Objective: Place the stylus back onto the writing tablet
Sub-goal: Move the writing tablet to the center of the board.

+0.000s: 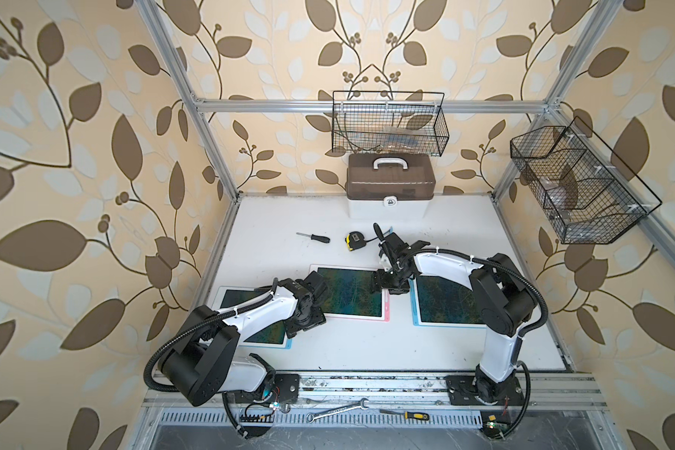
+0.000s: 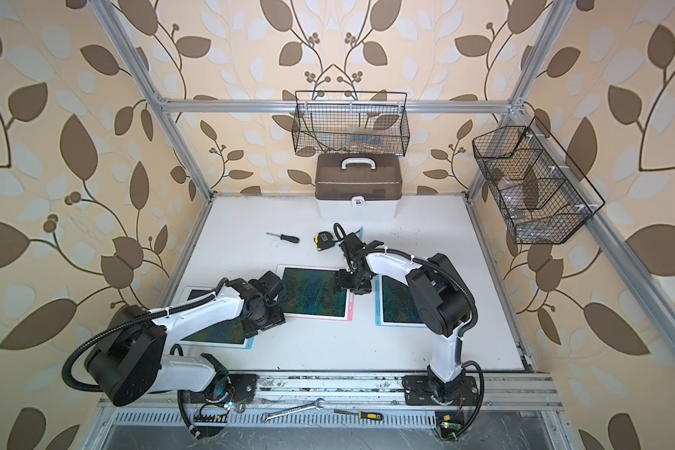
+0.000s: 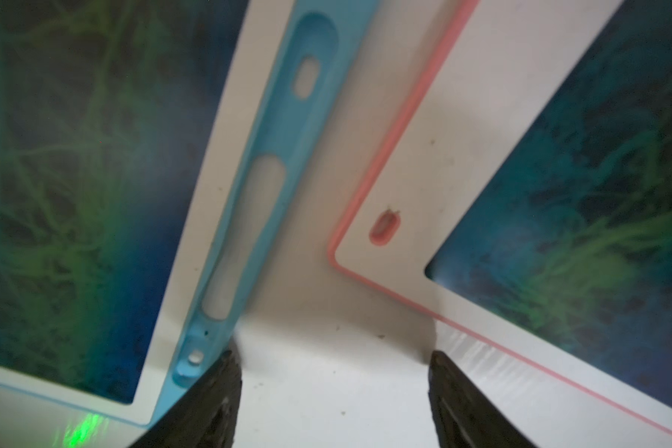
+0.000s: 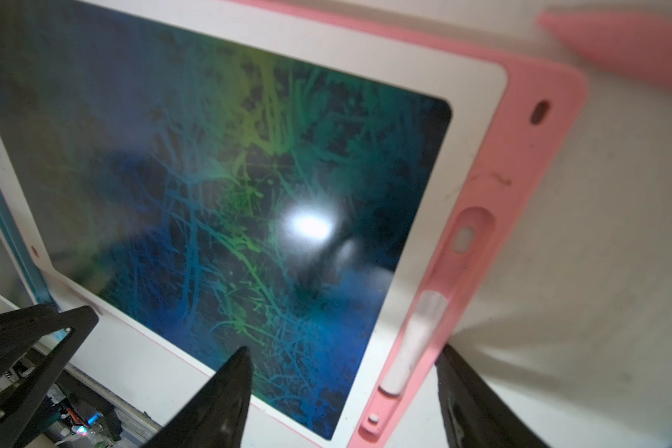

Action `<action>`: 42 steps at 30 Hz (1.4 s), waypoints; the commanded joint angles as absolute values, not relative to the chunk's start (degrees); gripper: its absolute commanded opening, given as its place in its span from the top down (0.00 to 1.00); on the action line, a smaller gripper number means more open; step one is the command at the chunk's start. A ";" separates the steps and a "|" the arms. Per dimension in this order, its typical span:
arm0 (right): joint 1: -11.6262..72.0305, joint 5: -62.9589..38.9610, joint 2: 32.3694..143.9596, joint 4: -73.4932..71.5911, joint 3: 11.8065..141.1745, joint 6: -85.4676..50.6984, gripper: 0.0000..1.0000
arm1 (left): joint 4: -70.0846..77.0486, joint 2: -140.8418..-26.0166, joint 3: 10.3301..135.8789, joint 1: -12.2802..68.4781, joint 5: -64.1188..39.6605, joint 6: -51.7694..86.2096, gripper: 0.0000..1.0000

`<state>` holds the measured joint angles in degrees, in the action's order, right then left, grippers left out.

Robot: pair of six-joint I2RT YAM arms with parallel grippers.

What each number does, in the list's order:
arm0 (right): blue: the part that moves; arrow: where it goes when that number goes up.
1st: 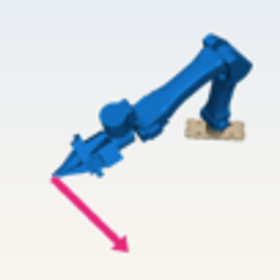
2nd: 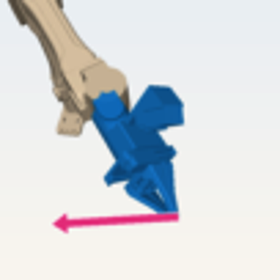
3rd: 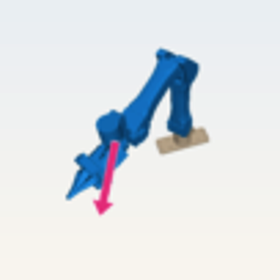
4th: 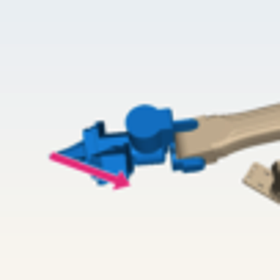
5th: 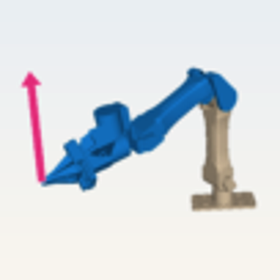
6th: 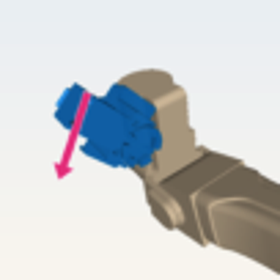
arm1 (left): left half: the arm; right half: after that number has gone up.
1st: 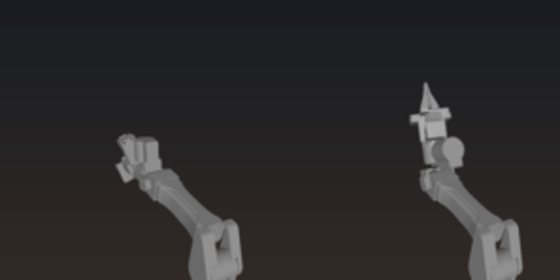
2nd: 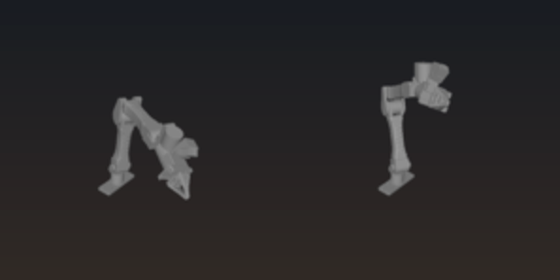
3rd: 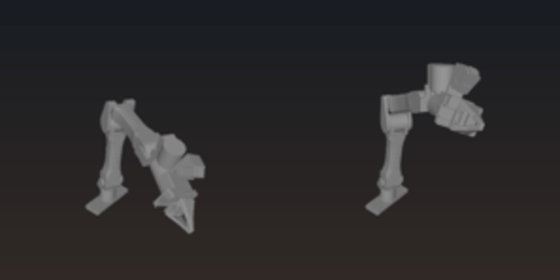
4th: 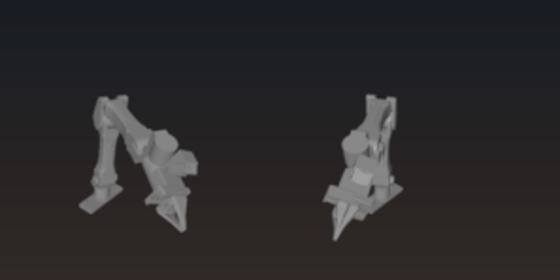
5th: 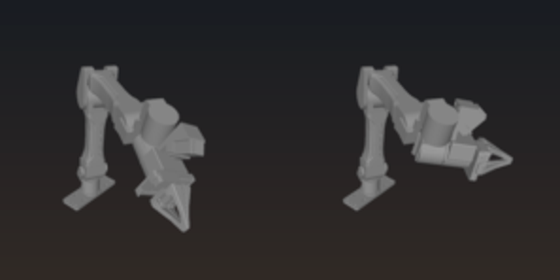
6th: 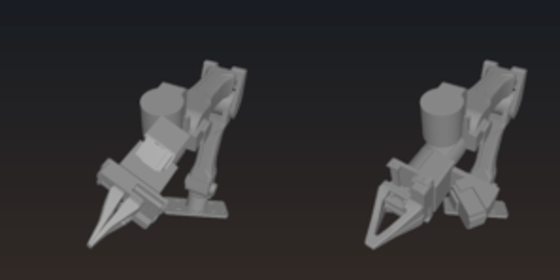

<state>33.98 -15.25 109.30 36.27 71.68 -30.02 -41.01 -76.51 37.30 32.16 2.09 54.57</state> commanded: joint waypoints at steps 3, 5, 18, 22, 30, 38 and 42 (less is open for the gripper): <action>33.92 -15.21 109.71 36.57 71.99 -31.17 0.25 | -44.44 -73.39 40.26 31.87 4.12 53.41 0.23; 32.63 -14.91 108.08 36.09 71.51 -32.12 0.25 | -44.79 -73.34 41.88 31.91 3.40 52.12 0.23; 28.70 -10.55 105.80 34.93 65.98 -32.81 0.25 | -45.75 -69.57 49.68 32.06 5.74 46.33 0.23; 28.95 -8.50 104.67 34.68 63.45 -33.08 0.25 | -44.74 -69.76 51.90 32.06 6.64 45.89 0.23; 25.38 -5.67 100.03 33.64 58.21 -34.70 0.25 | -43.07 -73.30 56.19 32.03 5.98 44.31 0.23; 17.88 -5.43 97.00 31.97 53.77 -33.77 0.25 | -42.46 -76.21 59.64 32.04 4.60 42.39 0.23; 14.55 -5.01 95.54 32.00 52.87 -32.65 0.25 | -42.32 -77.24 60.71 32.17 3.87 41.91 0.23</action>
<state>16.19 -7.42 95.79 30.33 54.74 -33.41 -42.37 -76.79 58.48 32.18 4.47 43.42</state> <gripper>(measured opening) 0.749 0.769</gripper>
